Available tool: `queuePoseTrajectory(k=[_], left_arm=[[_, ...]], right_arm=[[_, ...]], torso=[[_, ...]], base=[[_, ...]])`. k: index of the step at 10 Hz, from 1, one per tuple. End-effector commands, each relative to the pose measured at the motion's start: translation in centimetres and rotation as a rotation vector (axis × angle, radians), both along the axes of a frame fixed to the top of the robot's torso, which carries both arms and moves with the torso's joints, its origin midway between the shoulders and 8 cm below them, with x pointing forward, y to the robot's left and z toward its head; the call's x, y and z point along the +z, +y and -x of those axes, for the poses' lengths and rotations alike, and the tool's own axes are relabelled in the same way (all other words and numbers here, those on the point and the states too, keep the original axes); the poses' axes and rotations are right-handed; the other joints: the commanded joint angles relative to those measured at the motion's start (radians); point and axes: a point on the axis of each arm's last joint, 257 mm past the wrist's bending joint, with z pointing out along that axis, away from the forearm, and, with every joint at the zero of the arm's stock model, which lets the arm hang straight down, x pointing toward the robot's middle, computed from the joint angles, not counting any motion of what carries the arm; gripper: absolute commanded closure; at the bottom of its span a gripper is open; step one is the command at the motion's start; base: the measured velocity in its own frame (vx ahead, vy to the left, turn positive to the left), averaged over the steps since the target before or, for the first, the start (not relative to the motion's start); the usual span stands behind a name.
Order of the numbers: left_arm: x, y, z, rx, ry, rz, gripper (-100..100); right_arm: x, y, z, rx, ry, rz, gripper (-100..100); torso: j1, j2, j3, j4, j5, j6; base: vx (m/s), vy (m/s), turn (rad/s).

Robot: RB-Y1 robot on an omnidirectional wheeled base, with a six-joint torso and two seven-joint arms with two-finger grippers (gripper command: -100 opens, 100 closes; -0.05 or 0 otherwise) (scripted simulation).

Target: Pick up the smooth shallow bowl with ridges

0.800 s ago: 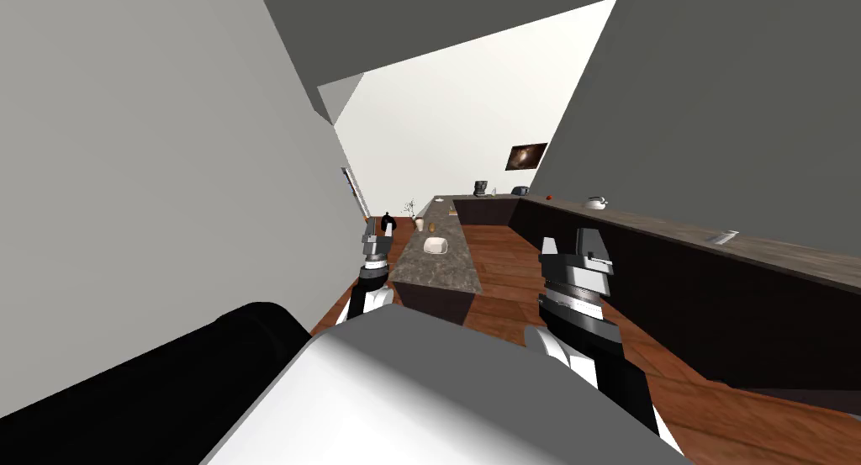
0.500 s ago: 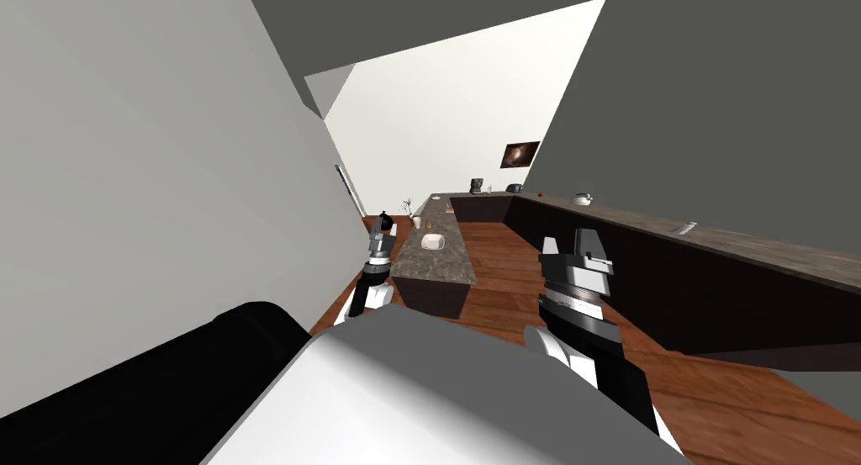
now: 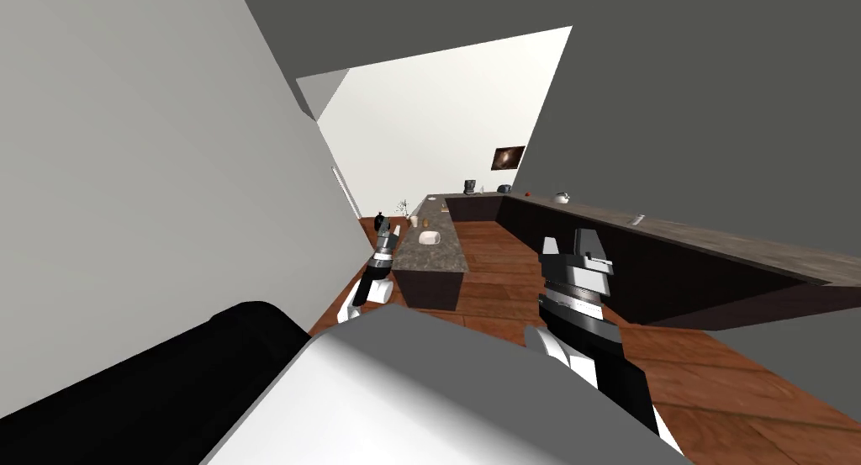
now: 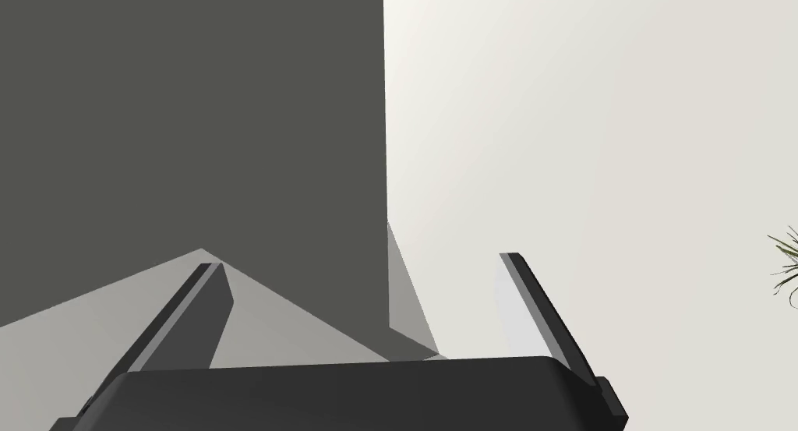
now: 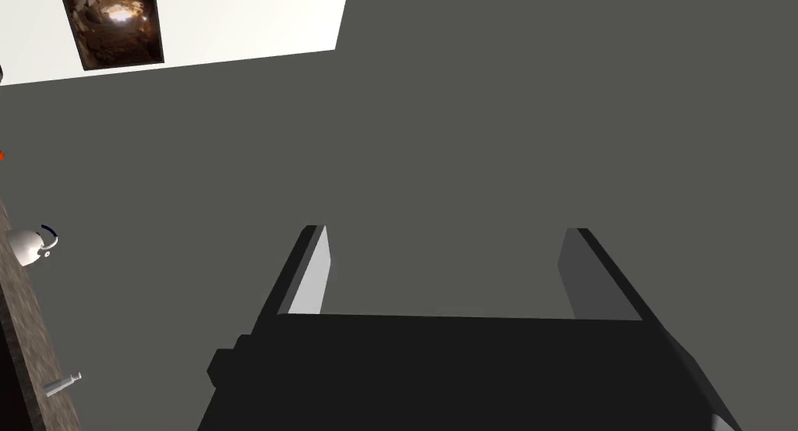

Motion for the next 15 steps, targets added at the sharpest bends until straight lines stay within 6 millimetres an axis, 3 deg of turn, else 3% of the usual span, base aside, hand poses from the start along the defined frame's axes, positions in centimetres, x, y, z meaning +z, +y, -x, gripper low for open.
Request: queuePoseTrajectory(k=[1, 8, 15], left_arm=[[-0.8, 0.5, -1.4, 0.012, 0.043, -0.015, -100], [-4.0, 2.8, -6.0, 0.065, 0.203, -0.033, -100], [-7.0, 5.1, -9.3, 0.12, 0.343, -0.022, -100]], right_arm=[[0.0, 0.0, 0.0, 0.0, 0.0, 0.0, 0], [0.0, 0.0, 0.0, 0.0, 0.0, 0.0, 0], [0.0, 0.0, 0.0, 0.0, 0.0, 0.0, 0]], torso=[[0.0, 0.0, 0.0, 0.0, 0.0, 0.0], [0.0, -0.001, -0.001, 0.0, 0.0, 0.0], [0.0, -0.003, -0.002, -0.001, 0.0, 0.0]], base=[[-0.103, -0.041, -0.181], [-0.077, -0.031, -0.099], [-0.047, -0.026, -0.079]])
